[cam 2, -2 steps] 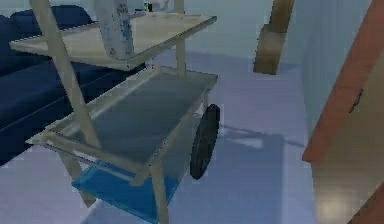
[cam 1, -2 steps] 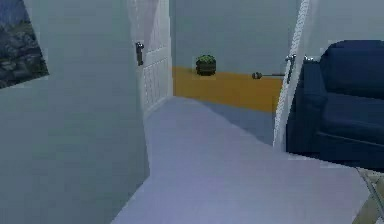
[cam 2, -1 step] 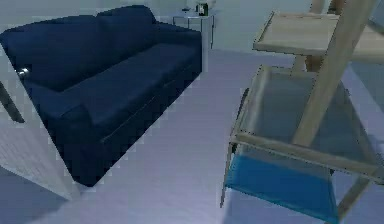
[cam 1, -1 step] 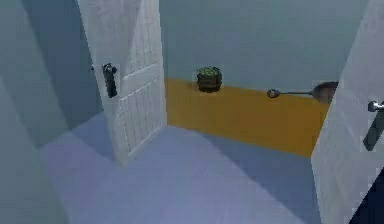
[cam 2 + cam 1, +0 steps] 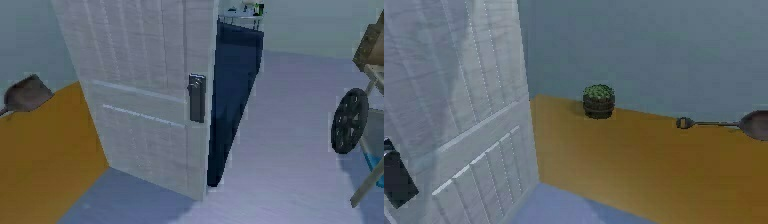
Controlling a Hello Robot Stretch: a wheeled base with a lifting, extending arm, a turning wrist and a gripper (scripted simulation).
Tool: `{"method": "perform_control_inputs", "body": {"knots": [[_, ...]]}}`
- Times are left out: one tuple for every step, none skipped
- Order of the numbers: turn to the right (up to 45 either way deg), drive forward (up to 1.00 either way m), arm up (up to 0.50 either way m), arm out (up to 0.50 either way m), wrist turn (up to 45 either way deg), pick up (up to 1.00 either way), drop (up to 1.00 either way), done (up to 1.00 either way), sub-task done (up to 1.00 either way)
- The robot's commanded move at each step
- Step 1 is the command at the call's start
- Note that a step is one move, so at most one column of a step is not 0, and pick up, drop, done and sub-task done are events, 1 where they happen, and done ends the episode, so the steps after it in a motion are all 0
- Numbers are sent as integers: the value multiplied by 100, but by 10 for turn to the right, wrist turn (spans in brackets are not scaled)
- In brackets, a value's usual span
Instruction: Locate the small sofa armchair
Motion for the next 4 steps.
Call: {"method": "perform_control_inputs", "body": {"knots": [[30,0,0,0,0,0,0,0,0],[0,100,0,0,0,0,0,0,0],[0,40,0,0,0,0,0,0,0],[-240,0,0,0,0,0,0,0,0]]}}
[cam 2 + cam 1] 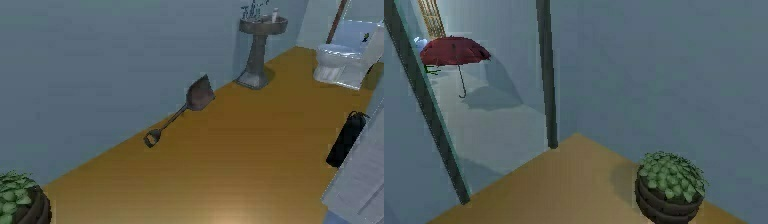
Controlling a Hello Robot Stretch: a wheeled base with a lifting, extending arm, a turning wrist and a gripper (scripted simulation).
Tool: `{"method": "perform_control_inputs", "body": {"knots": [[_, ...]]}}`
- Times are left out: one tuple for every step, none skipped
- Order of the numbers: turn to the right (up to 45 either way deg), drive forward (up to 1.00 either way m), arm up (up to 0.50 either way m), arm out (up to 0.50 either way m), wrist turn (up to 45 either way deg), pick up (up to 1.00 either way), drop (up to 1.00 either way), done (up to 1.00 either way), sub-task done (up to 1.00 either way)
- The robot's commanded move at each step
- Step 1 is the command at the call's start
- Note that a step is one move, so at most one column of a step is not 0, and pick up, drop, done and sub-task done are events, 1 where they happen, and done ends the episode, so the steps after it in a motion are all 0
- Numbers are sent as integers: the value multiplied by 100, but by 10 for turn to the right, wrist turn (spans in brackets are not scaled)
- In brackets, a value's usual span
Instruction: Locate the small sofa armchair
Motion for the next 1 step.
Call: {"method": "perform_control_inputs", "body": {"knots": [[0,30,0,0,0,0,0,0,0]]}}
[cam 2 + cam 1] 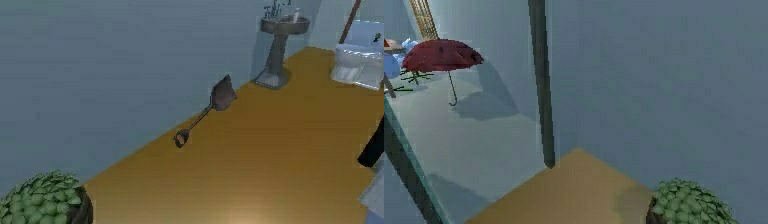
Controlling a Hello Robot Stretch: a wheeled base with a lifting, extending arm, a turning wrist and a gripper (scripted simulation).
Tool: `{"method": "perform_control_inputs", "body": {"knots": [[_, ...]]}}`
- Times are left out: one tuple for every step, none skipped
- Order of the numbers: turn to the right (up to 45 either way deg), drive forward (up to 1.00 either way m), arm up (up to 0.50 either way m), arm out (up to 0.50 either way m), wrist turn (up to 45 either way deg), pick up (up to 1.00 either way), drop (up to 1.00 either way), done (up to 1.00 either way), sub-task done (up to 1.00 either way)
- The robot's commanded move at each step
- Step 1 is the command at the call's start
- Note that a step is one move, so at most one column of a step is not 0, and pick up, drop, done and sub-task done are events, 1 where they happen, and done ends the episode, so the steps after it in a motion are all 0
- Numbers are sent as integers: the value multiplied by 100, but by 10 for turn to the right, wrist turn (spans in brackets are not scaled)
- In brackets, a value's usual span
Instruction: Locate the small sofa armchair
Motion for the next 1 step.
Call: {"method": "perform_control_inputs", "body": {"knots": [[-240,0,0,0,0,0,0,0,0]]}}
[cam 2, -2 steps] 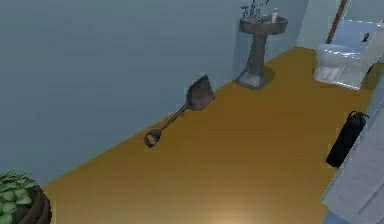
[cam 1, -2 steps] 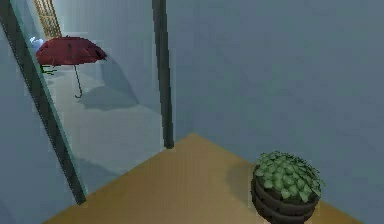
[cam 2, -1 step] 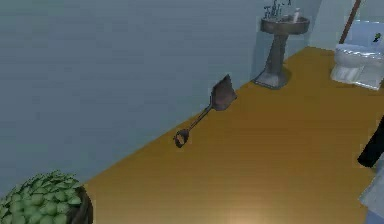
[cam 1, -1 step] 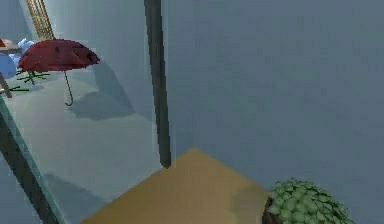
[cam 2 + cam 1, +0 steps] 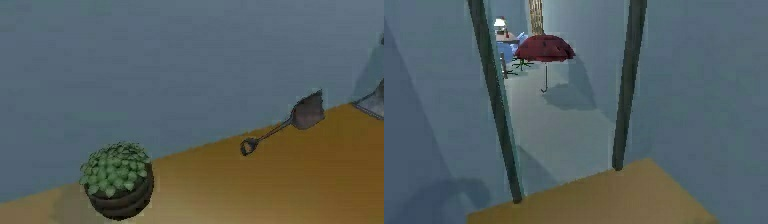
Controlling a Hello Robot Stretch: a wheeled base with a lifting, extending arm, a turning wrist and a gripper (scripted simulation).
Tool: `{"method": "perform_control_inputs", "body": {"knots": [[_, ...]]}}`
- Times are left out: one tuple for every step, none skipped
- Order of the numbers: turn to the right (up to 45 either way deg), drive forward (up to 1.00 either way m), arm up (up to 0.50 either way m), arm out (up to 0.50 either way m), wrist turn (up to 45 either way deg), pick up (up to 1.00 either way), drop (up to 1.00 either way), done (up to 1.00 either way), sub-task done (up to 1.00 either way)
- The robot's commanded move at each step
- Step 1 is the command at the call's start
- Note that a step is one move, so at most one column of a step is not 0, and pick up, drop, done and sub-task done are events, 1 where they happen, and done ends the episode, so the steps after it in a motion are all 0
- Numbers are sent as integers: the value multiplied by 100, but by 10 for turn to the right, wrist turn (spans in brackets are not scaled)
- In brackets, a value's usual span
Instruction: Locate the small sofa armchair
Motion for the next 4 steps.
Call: {"method": "perform_control_inputs", "body": {"knots": [[0,100,0,0,0,0,0,0,0],[-150,0,0,0,0,0,0,0,0],[0,15,0,0,0,0,0,0,0],[30,0,0,0,0,0,0,0,0]]}}
